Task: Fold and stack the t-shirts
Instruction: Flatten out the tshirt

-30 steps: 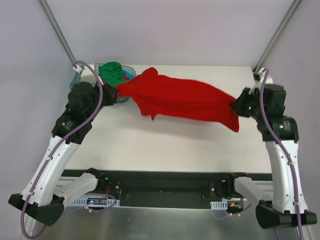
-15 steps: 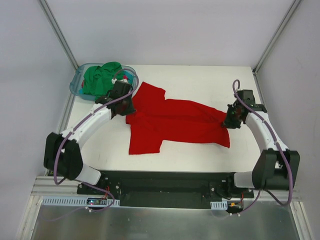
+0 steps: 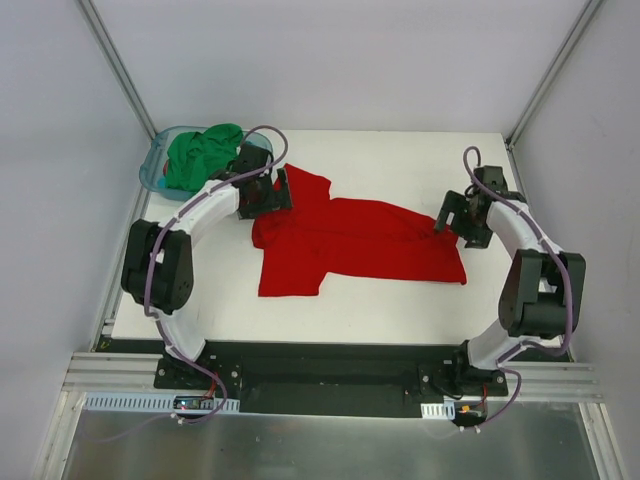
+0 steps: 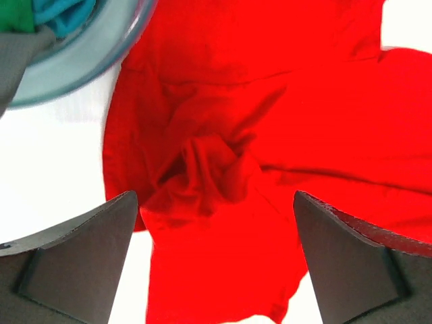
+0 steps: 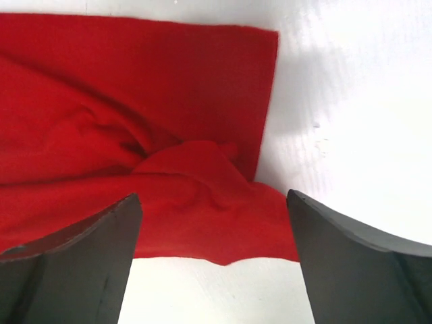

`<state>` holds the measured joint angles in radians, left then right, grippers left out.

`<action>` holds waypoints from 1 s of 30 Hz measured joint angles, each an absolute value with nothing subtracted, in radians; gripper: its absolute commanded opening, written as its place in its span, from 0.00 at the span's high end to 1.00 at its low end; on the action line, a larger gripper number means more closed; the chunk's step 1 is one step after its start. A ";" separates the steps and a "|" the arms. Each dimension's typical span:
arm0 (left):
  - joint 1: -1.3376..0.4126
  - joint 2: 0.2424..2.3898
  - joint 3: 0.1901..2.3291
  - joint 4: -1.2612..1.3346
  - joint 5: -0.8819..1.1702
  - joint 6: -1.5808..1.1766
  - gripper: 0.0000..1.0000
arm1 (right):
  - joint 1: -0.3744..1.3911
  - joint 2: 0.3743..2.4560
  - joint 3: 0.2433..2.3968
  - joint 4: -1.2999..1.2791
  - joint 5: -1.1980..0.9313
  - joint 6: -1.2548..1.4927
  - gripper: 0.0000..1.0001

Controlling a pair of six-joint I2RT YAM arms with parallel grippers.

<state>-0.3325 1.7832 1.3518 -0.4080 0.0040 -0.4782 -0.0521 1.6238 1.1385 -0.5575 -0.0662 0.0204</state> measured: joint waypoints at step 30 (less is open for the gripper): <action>-0.394 1.338 0.626 -0.311 0.214 -0.719 0.54 | -0.082 0.947 0.673 -0.563 0.257 0.157 0.04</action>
<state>-0.3943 1.3384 0.6258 -0.3111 0.2138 -0.7185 -0.0818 0.9466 0.6727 -0.5629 0.2573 0.1566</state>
